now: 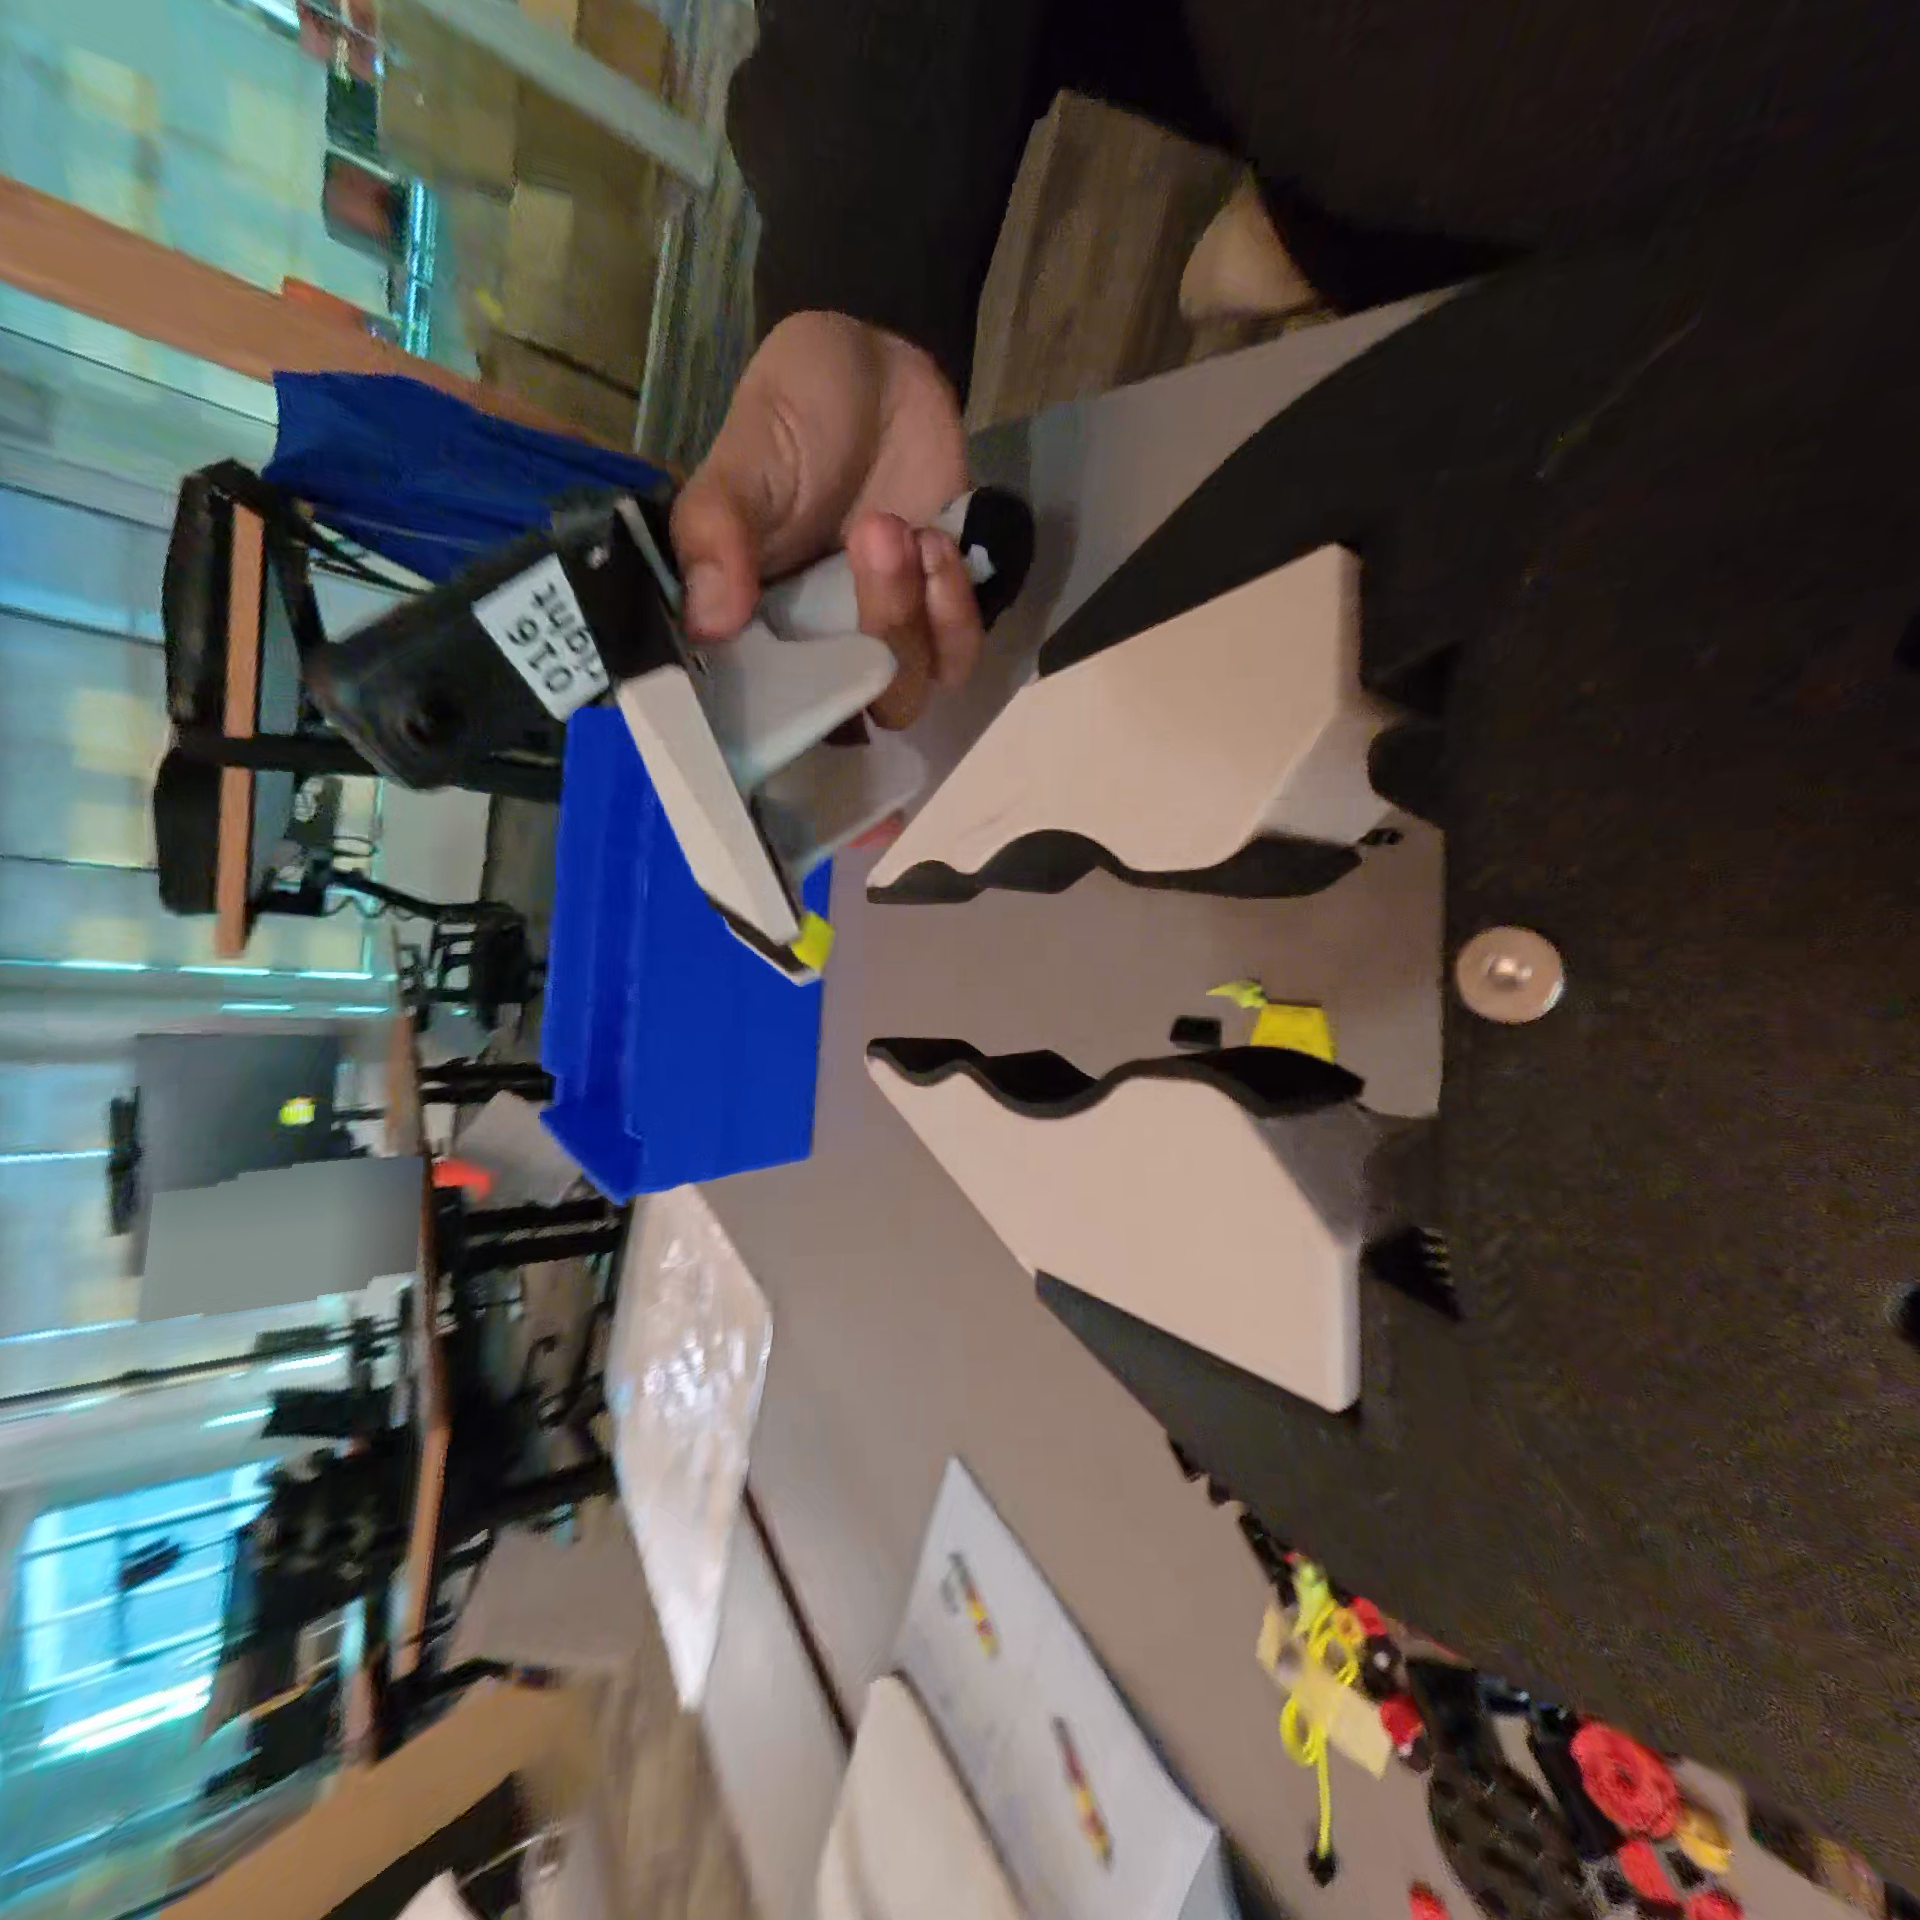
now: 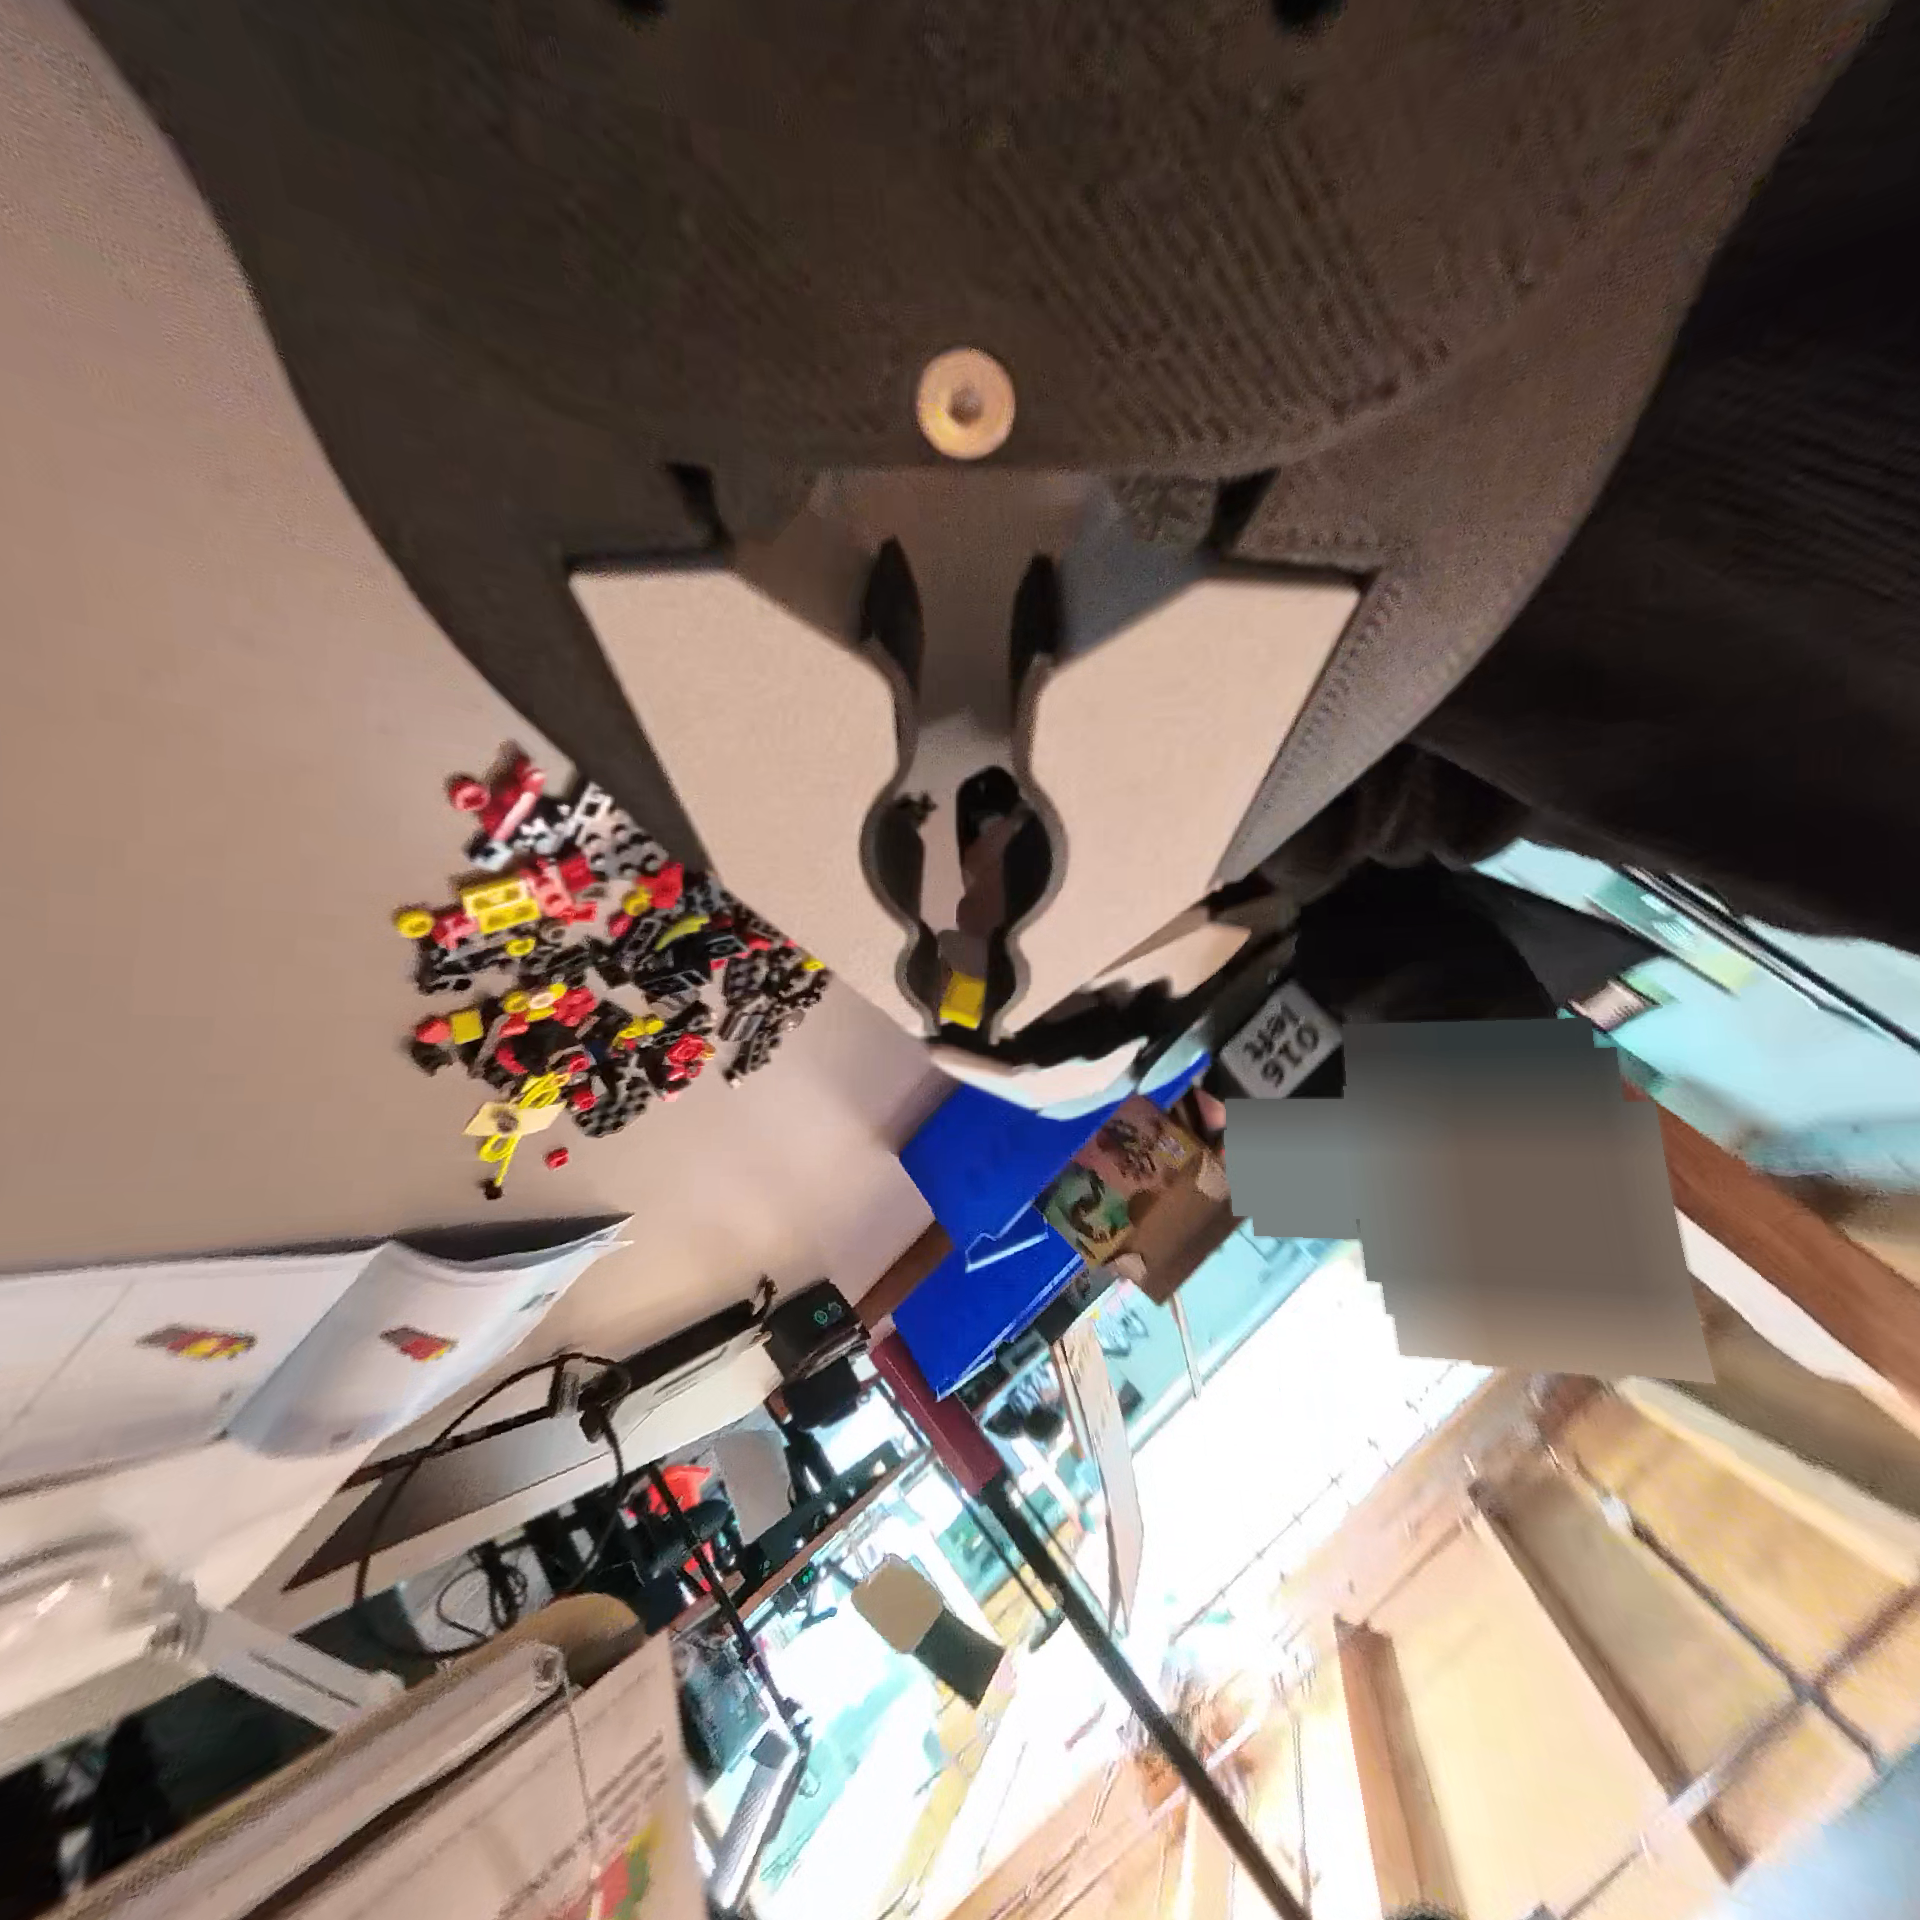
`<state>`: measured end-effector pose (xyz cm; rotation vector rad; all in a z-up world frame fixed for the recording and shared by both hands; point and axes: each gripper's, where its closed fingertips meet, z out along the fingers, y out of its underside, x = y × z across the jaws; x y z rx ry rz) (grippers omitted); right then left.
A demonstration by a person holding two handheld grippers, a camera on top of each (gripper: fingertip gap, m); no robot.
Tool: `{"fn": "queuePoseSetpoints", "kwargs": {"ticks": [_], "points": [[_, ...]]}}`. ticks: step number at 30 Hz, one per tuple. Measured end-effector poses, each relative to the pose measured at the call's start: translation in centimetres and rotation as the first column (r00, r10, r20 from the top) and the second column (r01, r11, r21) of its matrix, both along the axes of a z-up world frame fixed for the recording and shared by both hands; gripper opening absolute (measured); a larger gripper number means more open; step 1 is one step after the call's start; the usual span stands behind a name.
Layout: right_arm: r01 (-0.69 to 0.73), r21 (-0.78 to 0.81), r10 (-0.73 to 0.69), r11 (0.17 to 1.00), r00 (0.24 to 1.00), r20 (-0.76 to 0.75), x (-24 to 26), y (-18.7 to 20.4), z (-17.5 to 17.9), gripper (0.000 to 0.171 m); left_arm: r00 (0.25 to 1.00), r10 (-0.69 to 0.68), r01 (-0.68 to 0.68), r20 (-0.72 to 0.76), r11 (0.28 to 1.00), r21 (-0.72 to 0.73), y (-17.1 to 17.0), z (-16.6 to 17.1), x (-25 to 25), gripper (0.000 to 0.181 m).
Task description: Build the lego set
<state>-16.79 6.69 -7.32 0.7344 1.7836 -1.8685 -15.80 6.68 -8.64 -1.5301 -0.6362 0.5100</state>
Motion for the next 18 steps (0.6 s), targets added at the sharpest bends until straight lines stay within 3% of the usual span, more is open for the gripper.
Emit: {"fn": "queuePoseSetpoints", "kwargs": {"ticks": [8,18], "points": [[-0.079,-0.101,0.098,0.992,0.975,0.198,1.1,-1.2,-0.1,0.006,0.998,0.044,-0.045,-0.048,0.999,-0.026,0.0,0.2,-0.1,0.020],[-0.102,-0.116,0.126,0.988,0.966,0.226,1.1,-1.1,-0.4,0.006,0.997,0.003,-0.007,-0.079,0.999,-0.041,0.3,0.2,0.5,0.007]]}}
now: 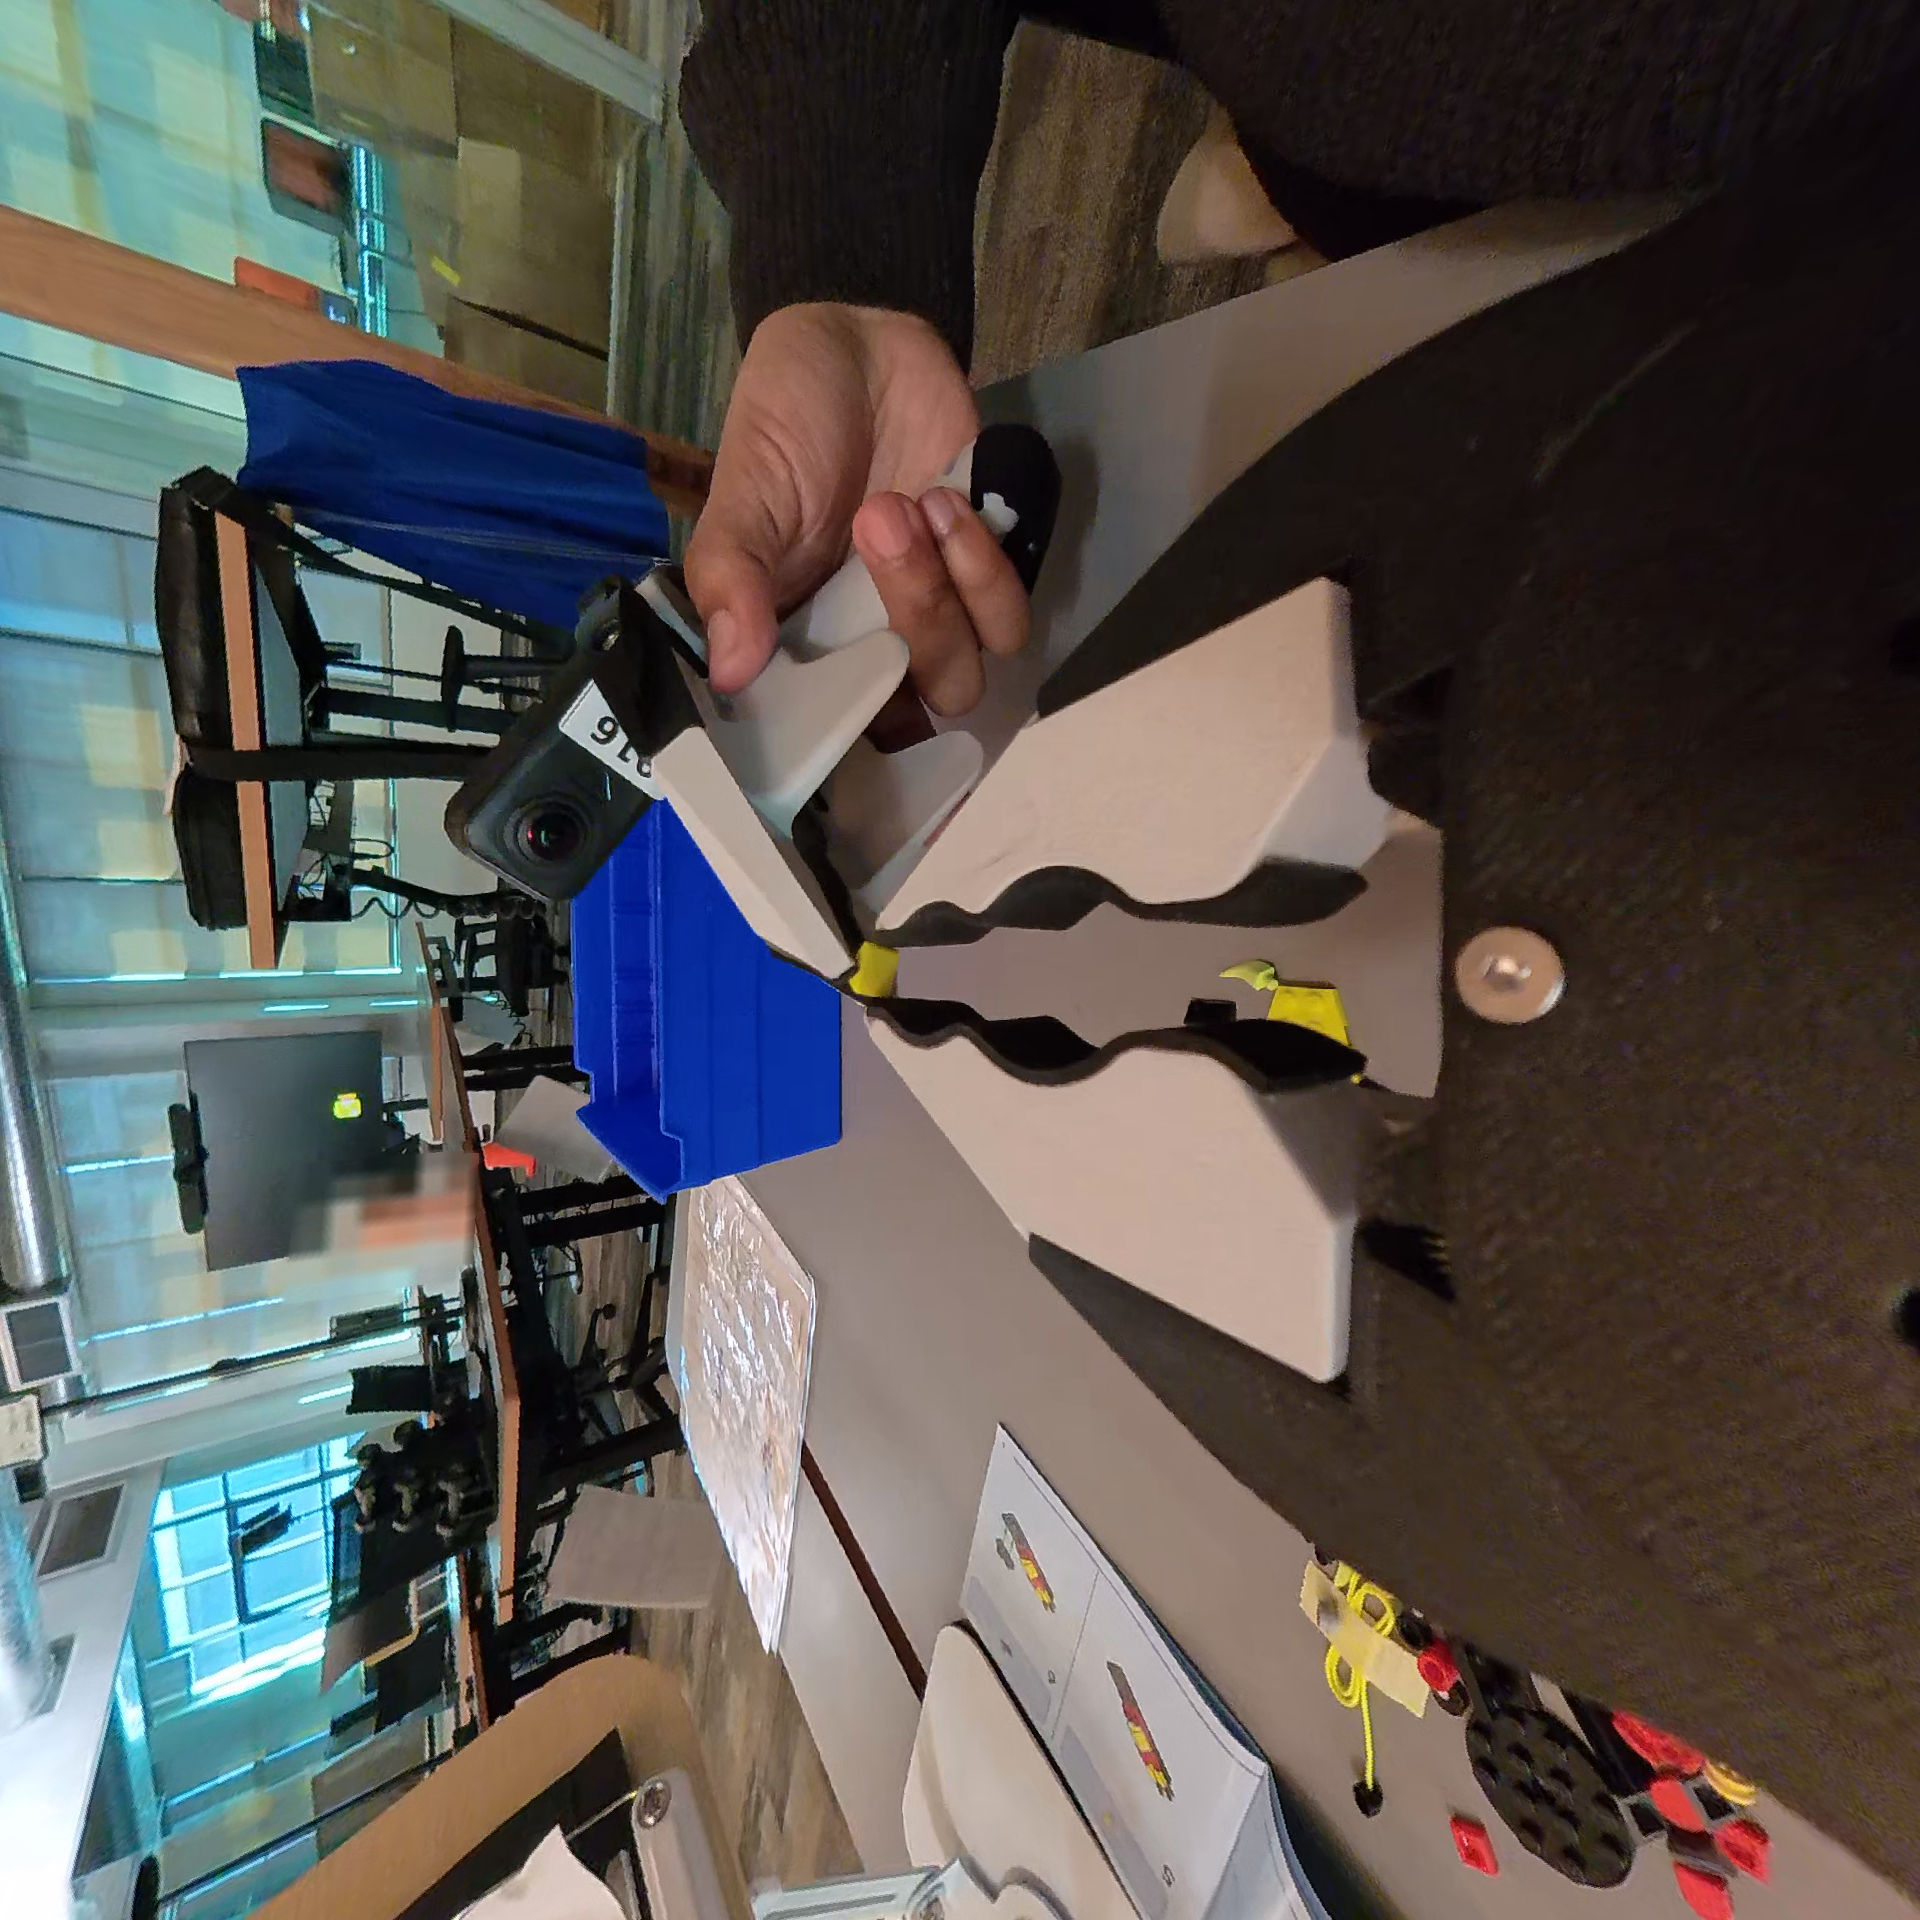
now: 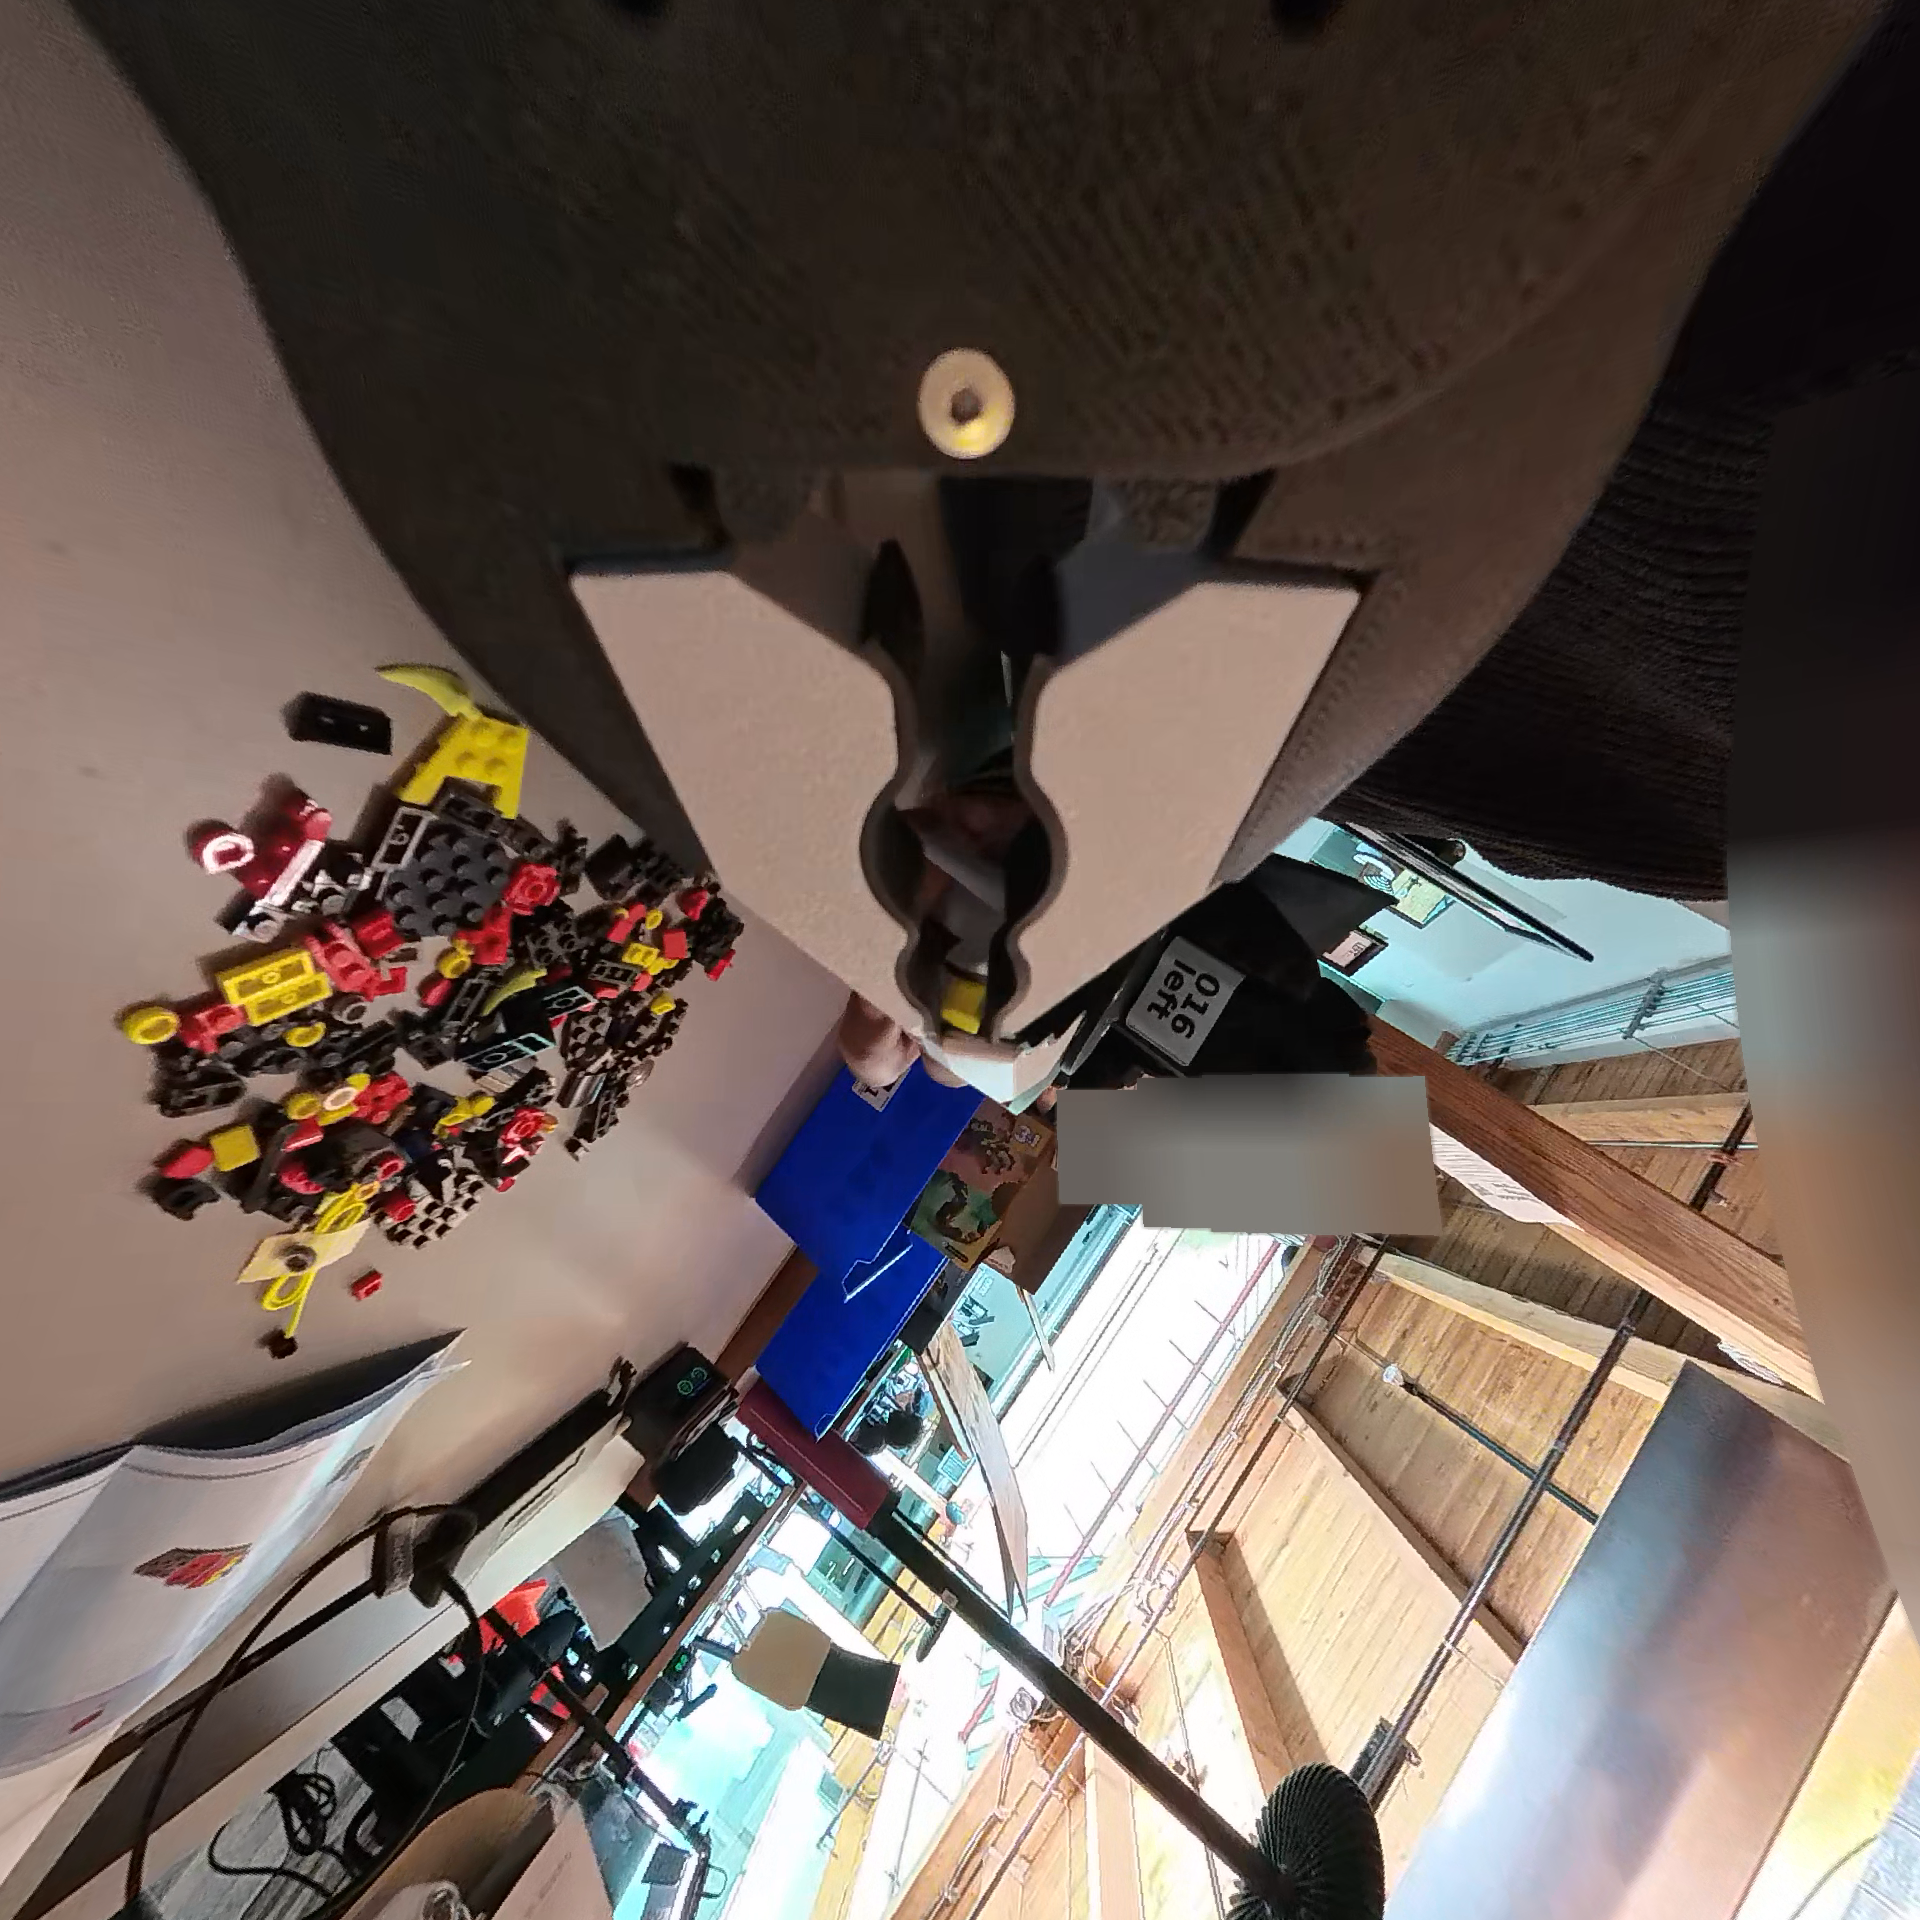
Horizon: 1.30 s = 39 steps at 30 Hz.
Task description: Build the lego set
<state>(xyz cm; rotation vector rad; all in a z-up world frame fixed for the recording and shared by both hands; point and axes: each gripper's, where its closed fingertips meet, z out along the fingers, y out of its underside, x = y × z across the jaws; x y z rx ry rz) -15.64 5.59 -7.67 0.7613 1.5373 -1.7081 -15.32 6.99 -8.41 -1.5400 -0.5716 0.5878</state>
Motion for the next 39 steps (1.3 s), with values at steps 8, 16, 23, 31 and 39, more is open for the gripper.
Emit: {"fn": "queuePoseSetpoints", "kwargs": {"ticks": [8,16,23,31,39], "points": [[-0.007,0.026,0.007,1.000,1.000,-0.030,-0.1,0.6,-0.4,0.000,1.000,-0.015,0.016,-0.012,0.999,0.035,-0.4,0.6,0.2,0.006],[-0.011,0.065,0.017,0.998,0.995,-0.094,0.2,0.6,-0.8,0.011,1.000,0.006,-0.006,0.003,1.000,0.031,-1.4,0.1,-0.4,0.004],[0.038,0.125,0.000,0.991,0.955,-0.295,0.2,0.9,-0.7,0.017,0.997,-0.051,0.051,0.051,0.999,-0.006,-0.6,-1.1,0.0,0.004],[0.061,0.258,0.037,0.964,0.933,-0.359,0.5,0.5,-2.7,0.024,0.999,-0.041,0.039,-0.008,0.990,-0.137,-0.1,-2.2,0.2,0.004],[-0.001,0.289,0.066,0.957,0.974,-0.215,0.7,0.3,-4.0,0.022,0.997,-0.037,0.019,-0.063,0.962,-0.272,0.3,-3.5,0.3,0.004]]}}
